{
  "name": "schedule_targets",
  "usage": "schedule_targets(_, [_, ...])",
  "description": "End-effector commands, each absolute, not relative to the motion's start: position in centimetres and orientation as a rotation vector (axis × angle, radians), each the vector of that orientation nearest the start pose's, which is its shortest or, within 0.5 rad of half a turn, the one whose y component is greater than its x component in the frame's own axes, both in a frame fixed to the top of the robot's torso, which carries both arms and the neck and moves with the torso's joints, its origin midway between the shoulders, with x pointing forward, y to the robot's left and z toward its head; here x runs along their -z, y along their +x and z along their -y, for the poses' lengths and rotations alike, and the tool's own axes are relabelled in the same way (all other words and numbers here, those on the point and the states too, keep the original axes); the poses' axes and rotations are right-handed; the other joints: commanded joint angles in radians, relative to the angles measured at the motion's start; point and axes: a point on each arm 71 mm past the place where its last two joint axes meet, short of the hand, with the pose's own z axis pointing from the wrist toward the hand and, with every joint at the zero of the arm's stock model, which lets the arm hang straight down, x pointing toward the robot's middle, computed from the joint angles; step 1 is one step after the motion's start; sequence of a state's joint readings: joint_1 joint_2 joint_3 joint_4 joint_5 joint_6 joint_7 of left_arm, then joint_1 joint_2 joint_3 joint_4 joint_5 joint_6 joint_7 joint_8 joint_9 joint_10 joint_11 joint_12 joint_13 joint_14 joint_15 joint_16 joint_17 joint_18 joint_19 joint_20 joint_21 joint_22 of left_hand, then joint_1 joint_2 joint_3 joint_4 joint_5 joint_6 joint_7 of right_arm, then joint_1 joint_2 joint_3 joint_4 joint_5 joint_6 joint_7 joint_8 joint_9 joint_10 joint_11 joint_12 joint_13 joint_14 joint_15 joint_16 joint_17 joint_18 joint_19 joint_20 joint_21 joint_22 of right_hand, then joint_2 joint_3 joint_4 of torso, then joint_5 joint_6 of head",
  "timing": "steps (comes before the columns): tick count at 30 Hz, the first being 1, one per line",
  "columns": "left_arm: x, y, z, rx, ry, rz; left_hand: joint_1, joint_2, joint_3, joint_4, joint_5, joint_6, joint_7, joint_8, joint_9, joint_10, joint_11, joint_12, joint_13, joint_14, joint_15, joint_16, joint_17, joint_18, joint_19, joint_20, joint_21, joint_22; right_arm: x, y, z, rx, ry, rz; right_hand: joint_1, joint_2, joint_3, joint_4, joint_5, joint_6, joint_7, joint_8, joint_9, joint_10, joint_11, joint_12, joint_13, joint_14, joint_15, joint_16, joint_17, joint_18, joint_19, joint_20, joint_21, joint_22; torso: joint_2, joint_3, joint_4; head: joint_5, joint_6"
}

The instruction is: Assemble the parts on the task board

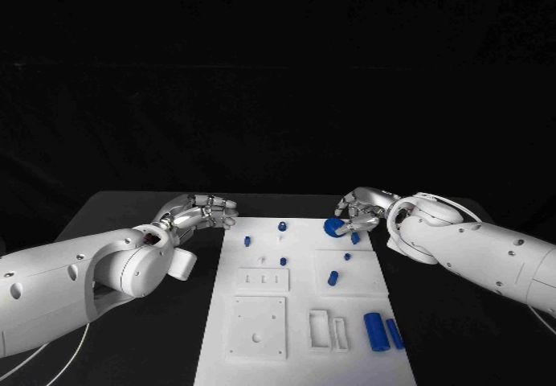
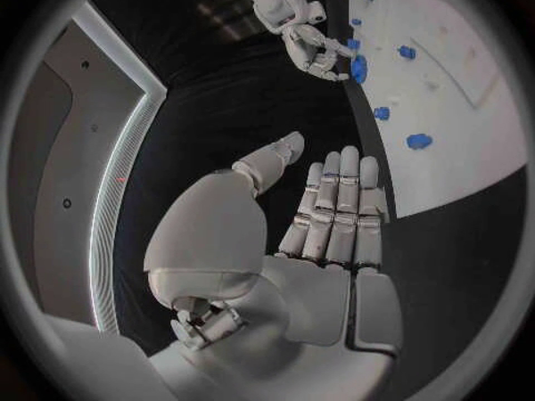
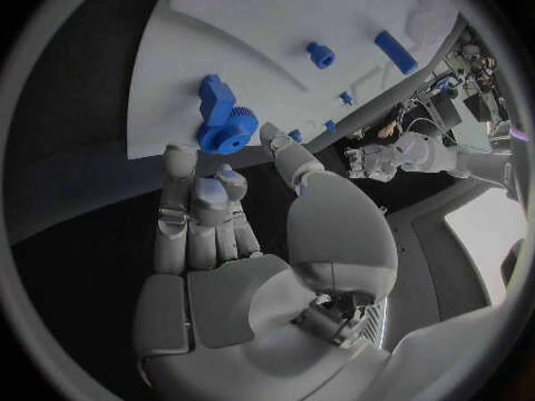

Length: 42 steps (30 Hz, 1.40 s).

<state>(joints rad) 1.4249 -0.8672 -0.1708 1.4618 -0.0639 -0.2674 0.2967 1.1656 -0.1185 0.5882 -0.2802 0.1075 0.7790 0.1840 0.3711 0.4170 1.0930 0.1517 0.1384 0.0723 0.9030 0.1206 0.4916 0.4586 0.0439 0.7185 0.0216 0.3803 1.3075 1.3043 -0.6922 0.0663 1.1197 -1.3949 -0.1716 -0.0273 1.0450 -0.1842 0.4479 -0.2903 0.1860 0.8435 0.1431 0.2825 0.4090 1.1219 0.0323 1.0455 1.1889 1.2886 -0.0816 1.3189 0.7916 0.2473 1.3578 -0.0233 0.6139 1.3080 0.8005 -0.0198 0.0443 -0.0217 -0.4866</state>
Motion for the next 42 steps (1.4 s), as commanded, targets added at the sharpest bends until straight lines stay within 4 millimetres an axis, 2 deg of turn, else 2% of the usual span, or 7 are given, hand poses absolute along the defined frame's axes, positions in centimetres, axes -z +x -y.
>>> schedule_targets(1, [11.9,51.9,-23.8,1.45,-0.925,-1.472,-0.009,0.001,0.007,-0.001,-0.003,0.004,0.001,-0.005,0.001,0.005,0.0,-0.003,-0.001,0.003,0.004,-0.002,-0.001,0.006,-0.003,0.002,0.006,0.019,12.7,57.9,24.6,-0.524,-0.05,-1.655,0.002,0.01,-0.006,0.0,0.006,-0.003,0.005,-0.004,-0.002,-0.008,0.001,0.008,0.002,-0.006,0.004,0.004,0.002,0.015,0.001,-0.003,0.007,0.024,0.0,-0.0007,0.0004,-0.001,-0.001])
schedule_targets(10, [11.9,51.9,-23.9,1.449,-0.926,-1.472,-0.008,0.002,0.008,-0.002,-0.003,0.004,0.001,-0.005,0.002,0.005,0.0,-0.004,-0.001,0.003,0.004,-0.003,-0.001,0.006,-0.003,0.002,0.006,0.019,13.6,57.9,24.6,-0.524,-0.047,-1.676,0.023,0.042,0.036,0.004,0.077,0.009,0.005,-0.003,-0.004,-0.012,0.001,0.02,0.004,-0.007,0.004,0.006,0.016,0.015,-0.003,-0.002,0.021,0.023,0.0,-0.0028,0.0011,0.0,-0.007])
schedule_targets(17, [11.9,51.9,-23.9,1.448,-0.927,-1.473,-0.008,0.002,0.008,-0.002,-0.003,0.005,0.001,-0.005,0.002,0.005,0.0,-0.004,-0.001,0.003,0.004,-0.003,-0.001,0.006,-0.003,0.002,0.006,0.019,14.1,57.8,24.3,-0.534,-0.049,-1.688,0.009,0.059,0.067,0.01,0.067,0.02,0.003,0.0,-0.006,-0.013,-0.001,0.024,0.002,-0.006,0.002,0.004,0.024,0.015,-0.006,0.0,0.03,0.023,-0.001,-0.0028,0.0002,0.001,-0.01])
schedule_targets(20, [11.9,51.9,-23.9,1.447,-0.927,-1.474,-0.007,0.002,0.008,-0.002,-0.003,0.005,0.001,-0.005,0.002,0.005,0.0,-0.005,-0.001,0.003,0.004,-0.003,-0.001,0.006,-0.003,0.002,0.006,0.019,14.2,57.8,24.2,-0.533,-0.048,-1.693,0.001,0.073,0.105,0.023,0.03,0.023,0.003,-0.002,-0.008,-0.015,-0.001,0.025,-0.001,-0.006,0.002,0.001,0.028,0.015,-0.009,0.001,0.035,0.022,-0.001,-0.0023,0.0,-0.003,-0.01])
schedule_targets(24, [11.9,51.9,-23.9,1.448,-0.927,-1.475,-0.007,0.002,0.009,-0.003,-0.003,0.005,0.001,-0.005,0.002,0.005,0.0,-0.005,-0.001,0.002,0.004,-0.003,-0.001,0.006,-0.003,0.002,0.006,0.019,14.3,57.9,24.2,-0.519,-0.042,-1.689,-0.013,0.065,0.127,0.029,0.014,0.026,0.002,-0.002,-0.01,-0.015,-0.001,0.028,-0.003,-0.004,0.002,0.0,0.033,0.015,-0.011,0.001,0.042,0.023,-0.001,-0.0023,0.0003,-0.002,-0.01])
schedule_targets(28, [11.9,51.9,-23.9,1.448,-0.928,-1.475,-0.007,0.002,0.009,-0.003,-0.003,0.005,0.001,-0.005,0.002,0.005,0.0,-0.005,-0.001,0.002,0.004,-0.003,-0.001,0.006,-0.003,0.002,0.006,0.019,14.3,57.9,24.1,-0.496,-0.054,-1.678,-0.047,0.045,0.102,0.018,0.046,0.026,0.001,-0.003,-0.01,-0.015,-0.002,0.033,-0.005,-0.003,0.001,0.0,0.039,0.015,-0.011,-0.001,0.053,0.023,0.0,-0.0022,-0.0003,-0.002,-0.012])
schedule_targets(42, [11.9,51.9,-23.9,1.447,-0.928,-1.475,-0.006,0.002,0.009,-0.003,-0.003,0.005,0.001,-0.005,0.002,0.005,0.001,-0.005,-0.001,0.002,0.004,-0.003,-0.001,0.006,-0.004,0.002,0.006,0.019,14.3,57.6,23.3,-0.422,-0.103,-1.632,-0.101,0.032,0.041,0.011,0.023,0.042,-0.006,0.007,-0.006,-0.012,-0.01,0.04,-0.009,0.0,-0.006,0.001,0.052,0.015,-0.013,-0.008,0.069,0.022,-0.001,-0.003,0.0004,-0.003,-0.015])
